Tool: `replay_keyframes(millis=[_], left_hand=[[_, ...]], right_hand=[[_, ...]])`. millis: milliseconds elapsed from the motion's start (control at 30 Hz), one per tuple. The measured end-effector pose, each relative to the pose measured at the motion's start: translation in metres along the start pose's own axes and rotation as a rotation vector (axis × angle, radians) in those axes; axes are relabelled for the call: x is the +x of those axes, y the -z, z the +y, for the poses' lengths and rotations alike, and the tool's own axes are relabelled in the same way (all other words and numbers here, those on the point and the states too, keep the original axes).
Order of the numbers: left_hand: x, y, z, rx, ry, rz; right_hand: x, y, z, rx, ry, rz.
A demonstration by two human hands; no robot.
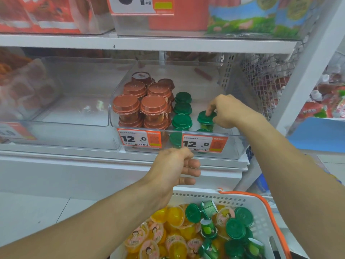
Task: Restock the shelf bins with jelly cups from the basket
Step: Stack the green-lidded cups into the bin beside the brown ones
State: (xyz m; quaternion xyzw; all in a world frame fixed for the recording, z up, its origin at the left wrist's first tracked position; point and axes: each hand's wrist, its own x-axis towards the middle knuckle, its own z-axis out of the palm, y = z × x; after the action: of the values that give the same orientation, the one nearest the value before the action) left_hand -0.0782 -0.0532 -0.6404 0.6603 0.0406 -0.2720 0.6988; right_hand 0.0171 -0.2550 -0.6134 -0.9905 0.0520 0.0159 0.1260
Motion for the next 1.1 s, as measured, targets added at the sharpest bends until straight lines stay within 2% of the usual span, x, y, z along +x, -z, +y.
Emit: replay_keyframes(millis=[167, 333, 533, 733, 900, 1100], left_hand=[[0.0, -0.002, 0.0, 0.012, -0.006, -0.005], [0.0, -0.005, -0.001, 0.025, 0.007, -0.027], [0.003, -0.003, -0.006, 0.052, 0.012, -0.038], [0.004, -0.003, -0.011, 0.095, 0.033, -0.051], [0.005, 0.001, -0.014, 0.152, 0.043, -0.059], [0.014, 0.004, -0.026, 0.326, 0.014, -0.032]], right_hand=[[0.0, 0.001, 0.002, 0.062, -0.032, -0.018], [-0.001, -0.007, 0.001, 0.016, -0.008, 0.064], [0.003, -0.009, -0.002, 0.106, 0.027, -0.044], [0.004, -0.01, -0.004, 0.173, 0.037, -0.015], [0.0, -0.005, -0.006, 0.153, 0.048, -0.053], [-0.011, -0.003, -0.007, 0.138, 0.064, -0.082]])
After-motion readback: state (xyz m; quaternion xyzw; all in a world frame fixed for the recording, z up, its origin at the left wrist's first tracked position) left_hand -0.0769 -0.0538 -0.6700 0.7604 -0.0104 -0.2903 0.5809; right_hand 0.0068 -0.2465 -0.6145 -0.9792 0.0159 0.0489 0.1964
